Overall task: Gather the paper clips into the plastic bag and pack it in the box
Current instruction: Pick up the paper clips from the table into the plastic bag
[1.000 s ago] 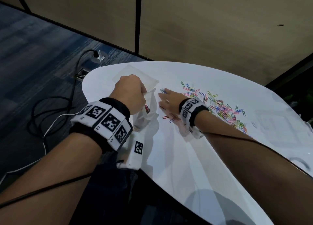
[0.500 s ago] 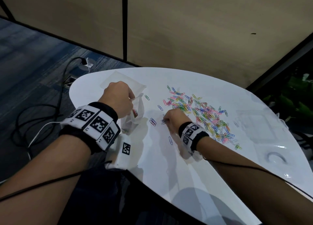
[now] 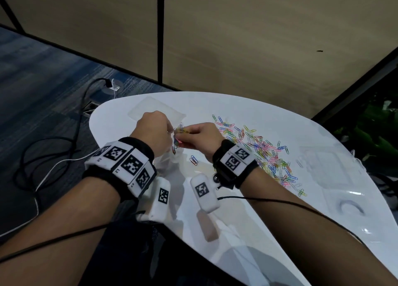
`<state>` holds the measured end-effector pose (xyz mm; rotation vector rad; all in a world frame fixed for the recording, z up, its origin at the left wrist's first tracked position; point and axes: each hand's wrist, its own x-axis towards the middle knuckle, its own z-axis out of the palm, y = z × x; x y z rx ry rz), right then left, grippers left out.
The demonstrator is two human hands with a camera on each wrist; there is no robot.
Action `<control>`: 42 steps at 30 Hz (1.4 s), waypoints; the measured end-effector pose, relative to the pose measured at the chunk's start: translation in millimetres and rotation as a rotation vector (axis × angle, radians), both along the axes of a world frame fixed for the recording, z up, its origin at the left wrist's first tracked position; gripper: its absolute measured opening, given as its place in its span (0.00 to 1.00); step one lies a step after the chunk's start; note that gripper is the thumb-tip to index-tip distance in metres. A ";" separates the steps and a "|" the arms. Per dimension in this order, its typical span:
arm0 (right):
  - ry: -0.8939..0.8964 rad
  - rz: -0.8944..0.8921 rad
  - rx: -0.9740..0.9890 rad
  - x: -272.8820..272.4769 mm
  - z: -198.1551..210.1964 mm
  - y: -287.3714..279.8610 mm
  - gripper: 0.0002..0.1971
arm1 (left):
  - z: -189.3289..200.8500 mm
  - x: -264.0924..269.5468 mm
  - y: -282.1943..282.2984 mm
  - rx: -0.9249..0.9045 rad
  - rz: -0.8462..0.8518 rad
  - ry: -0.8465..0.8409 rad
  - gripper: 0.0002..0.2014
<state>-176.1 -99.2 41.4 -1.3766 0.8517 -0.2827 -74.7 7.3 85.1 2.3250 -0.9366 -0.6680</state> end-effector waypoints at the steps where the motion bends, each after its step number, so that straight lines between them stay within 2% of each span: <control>1: 0.073 0.034 -0.097 3.7 -3.5 4.8 0.06 | 0.1 0.3 0.3 -0.005 0.000 -0.003 0.11; 2: 0.148 0.094 -0.226 6.5 -6.4 7.7 0.06 | 0.1 0.8 0.5 -0.007 -0.001 -0.007 0.11; 5: 0.335 0.354 -0.528 9.1 2.7 11.1 0.17 | 0.5 3.6 1.8 -0.010 0.006 -0.017 0.10; 7: 0.335 0.421 -0.611 8.9 11.9 8.6 0.20 | 1.4 5.3 3.0 -0.015 0.016 -0.015 0.10; 9: 0.210 0.357 -0.496 6.0 19.1 2.3 0.17 | 2.3 6.6 4.7 -0.022 0.028 -0.013 0.11; 11: 0.118 0.216 -0.333 4.2 20.0 -12.0 0.19 | 2.3 9.0 6.9 -0.023 0.038 -0.013 0.12; 12: 0.122 0.148 -0.321 4.8 15.6 -22.7 0.20 | 2.3 10.7 8.0 -0.021 0.042 -0.011 0.12; 14: 0.248 0.106 -0.463 8.8 0.0 -47.1 0.21 | 2.3 14.5 10.2 -0.020 0.048 -0.004 0.13; 17: 0.604 0.332 -0.750 19.5 -31.6 -68.4 0.21 | 2.8 17.7 12.3 -0.018 0.052 -0.007 0.13; 20: 0.752 0.646 -0.826 32.3 -57.9 -61.7 0.27 | 2.7 18.3 11.6 -0.011 0.049 -0.017 0.13; 24: 0.809 0.903 -0.993 23.7 -87.9 -40.9 0.34 | 2.9 17.7 10.1 0.003 0.036 -0.018 0.11; 27: 0.748 1.015 -1.177 -24.2 -97.9 -16.6 0.41 | 3.5 15.9 9.1 0.008 0.030 -0.035 0.11; 29: 0.750 1.070 -1.285 -67.1 -100.8 -2.1 0.39 | 4.3 13.0 8.3 0.016 0.018 -0.041 0.11; 33: 0.763 0.995 -1.400 -120.5 -104.2 -14.7 0.34 | 4.8 6.7 6.3 0.037 0.004 -0.040 0.11; 38: 0.845 0.801 -1.377 -136.0 -101.8 -47.0 0.29 | 4.5 4.3 4.5 0.051 0.005 -0.029 0.12; 42: 0.885 0.754 -1.345 -133.9 -112.7 -66.5 0.37 | 4.9 1.2 0.1 0.052 -0.006 -0.026 0.13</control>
